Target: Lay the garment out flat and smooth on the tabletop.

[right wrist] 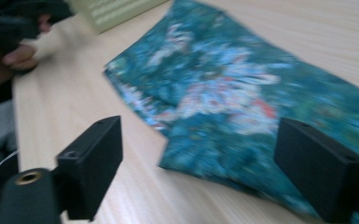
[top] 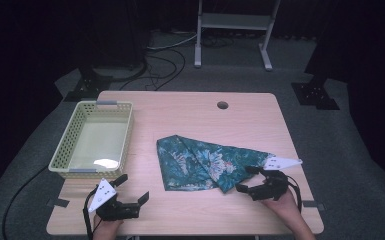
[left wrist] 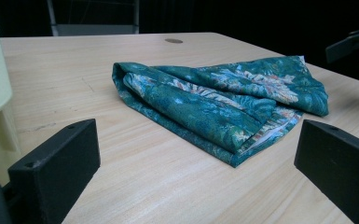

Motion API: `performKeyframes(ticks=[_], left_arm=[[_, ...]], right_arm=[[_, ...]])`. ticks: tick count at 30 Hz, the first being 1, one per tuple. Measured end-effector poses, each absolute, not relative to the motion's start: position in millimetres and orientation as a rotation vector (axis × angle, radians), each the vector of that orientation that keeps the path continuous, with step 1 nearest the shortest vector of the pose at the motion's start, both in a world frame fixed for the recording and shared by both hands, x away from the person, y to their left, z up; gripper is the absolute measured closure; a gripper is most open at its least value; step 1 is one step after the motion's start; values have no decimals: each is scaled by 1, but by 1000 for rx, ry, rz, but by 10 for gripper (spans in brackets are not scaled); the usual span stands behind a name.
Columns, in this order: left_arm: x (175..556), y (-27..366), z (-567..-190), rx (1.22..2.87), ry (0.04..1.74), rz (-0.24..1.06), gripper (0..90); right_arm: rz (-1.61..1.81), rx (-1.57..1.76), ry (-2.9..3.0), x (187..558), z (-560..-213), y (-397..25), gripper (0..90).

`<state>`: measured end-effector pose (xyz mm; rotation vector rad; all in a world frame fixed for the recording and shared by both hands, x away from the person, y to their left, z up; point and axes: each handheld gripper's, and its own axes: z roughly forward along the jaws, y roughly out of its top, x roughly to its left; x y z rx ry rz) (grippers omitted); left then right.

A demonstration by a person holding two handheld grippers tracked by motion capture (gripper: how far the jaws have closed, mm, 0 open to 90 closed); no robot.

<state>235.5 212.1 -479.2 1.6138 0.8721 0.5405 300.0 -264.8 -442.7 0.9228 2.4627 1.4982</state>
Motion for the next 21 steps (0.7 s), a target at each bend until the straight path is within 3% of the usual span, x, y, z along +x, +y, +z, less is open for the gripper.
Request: performKeyframes(ticks=[7, 16, 21], left_arm=[[236, 214, -479, 1598, 884, 527, 0], [236, 213, -479, 1601, 889, 535, 0], [236, 213, -479, 1600, 893, 532, 0]], right_arm=[[1353, 801, 2639, 313, -456, -233, 290], [1163, 746, 2657, 312, -474, -216, 291], [1006, 670, 2590, 308, -474, -205, 397]])
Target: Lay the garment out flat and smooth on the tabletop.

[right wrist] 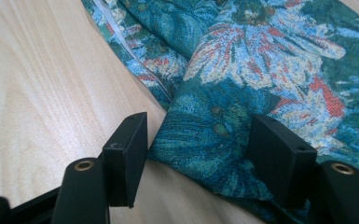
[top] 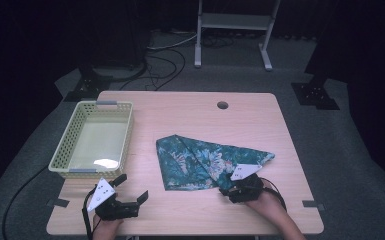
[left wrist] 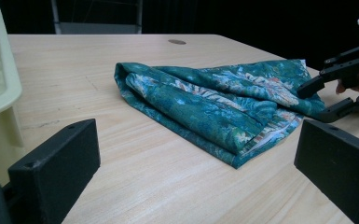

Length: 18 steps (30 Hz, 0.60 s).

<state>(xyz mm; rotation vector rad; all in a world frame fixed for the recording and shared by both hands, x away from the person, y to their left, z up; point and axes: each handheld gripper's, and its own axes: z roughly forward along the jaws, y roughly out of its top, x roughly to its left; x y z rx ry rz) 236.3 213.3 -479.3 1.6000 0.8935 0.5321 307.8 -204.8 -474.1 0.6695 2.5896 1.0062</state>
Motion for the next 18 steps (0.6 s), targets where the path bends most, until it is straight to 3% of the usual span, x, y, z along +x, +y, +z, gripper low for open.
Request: performKeyframes(ticks=[7, 11, 18], left_arm=[[237, 214, -479, 1595, 898, 528, 0], [236, 215, -480, 1586, 903, 523, 0], [237, 215, -480, 1585, 910, 515, 0]], right_arm=[[996, 622, 2609, 307, -471, -202, 708], [1044, 566, 2693, 302, -470, -205, 774], [1128, 489, 2800, 280, -470, -214, 786]])
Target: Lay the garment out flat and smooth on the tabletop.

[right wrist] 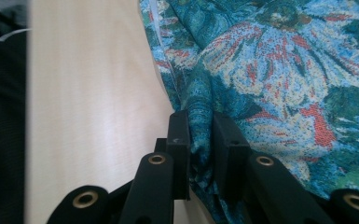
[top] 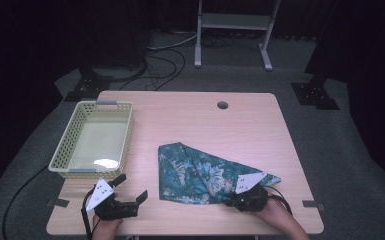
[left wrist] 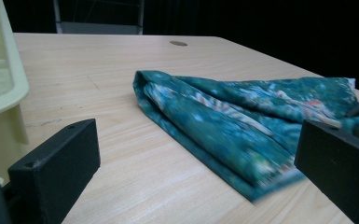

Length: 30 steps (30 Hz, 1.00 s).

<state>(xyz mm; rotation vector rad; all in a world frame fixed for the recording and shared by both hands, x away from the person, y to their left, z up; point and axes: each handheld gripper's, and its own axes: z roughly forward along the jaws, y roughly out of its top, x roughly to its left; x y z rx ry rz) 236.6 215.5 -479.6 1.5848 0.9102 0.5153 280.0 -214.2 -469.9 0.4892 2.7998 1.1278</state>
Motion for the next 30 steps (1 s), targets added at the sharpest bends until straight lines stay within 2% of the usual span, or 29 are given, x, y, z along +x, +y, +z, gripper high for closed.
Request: performKeyframes(ticks=[6, 11, 24, 30], left_arm=[[238, 218, -480, 1560, 937, 498, 0], [238, 217, -480, 1568, 929, 505, 0], [238, 218, -480, 1565, 929, 503, 0], [238, 218, -480, 1565, 932, 497, 0]], right_arm=[[1186, 457, 2857, 264, -464, -218, 786], [1308, 471, 2807, 266, -447, -224, 787], [1519, 680, 2575, 303, -406, -258, 779], [1542, 856, 2471, 334, -397, -277, 772]])
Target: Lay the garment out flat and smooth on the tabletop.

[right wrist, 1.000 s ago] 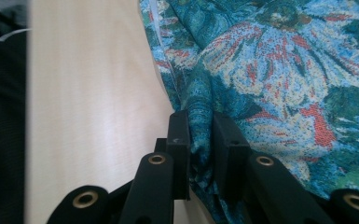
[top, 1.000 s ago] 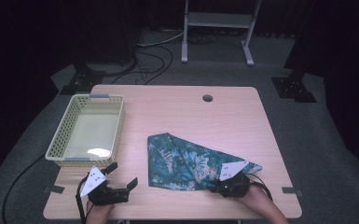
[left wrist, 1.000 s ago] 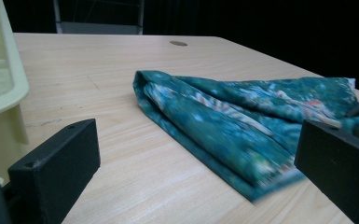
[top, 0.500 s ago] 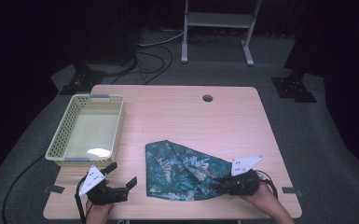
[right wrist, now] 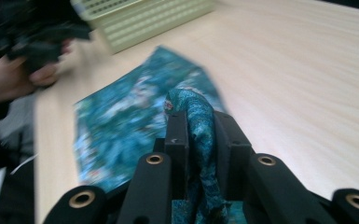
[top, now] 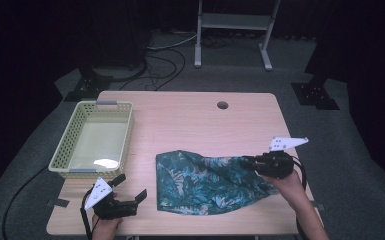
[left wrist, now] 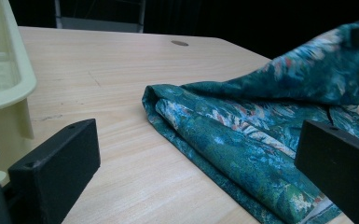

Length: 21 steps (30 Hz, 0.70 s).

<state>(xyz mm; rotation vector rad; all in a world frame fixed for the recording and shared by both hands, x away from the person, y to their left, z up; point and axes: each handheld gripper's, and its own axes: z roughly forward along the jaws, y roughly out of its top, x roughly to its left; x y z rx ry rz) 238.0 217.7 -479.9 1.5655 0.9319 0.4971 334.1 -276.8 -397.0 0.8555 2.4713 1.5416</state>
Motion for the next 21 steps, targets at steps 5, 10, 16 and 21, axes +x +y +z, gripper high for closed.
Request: performKeyframes(ticks=[5, 10, 16, 21], left_arm=[[238, 218, -480, 1565, 934, 494, 0], [238, 218, -480, 1562, 932, 493, 0], [238, 217, -480, 1568, 926, 494, 0], [238, 220, -480, 1545, 926, 481, 0]], right_arm=[[1460, 955, 2418, 362, -394, -287, 765], [1394, 1078, 2389, 394, -402, -296, 766], [1284, 1208, 2384, 423, -417, -305, 756], [1178, 1286, 2362, 440, -421, -311, 755]])
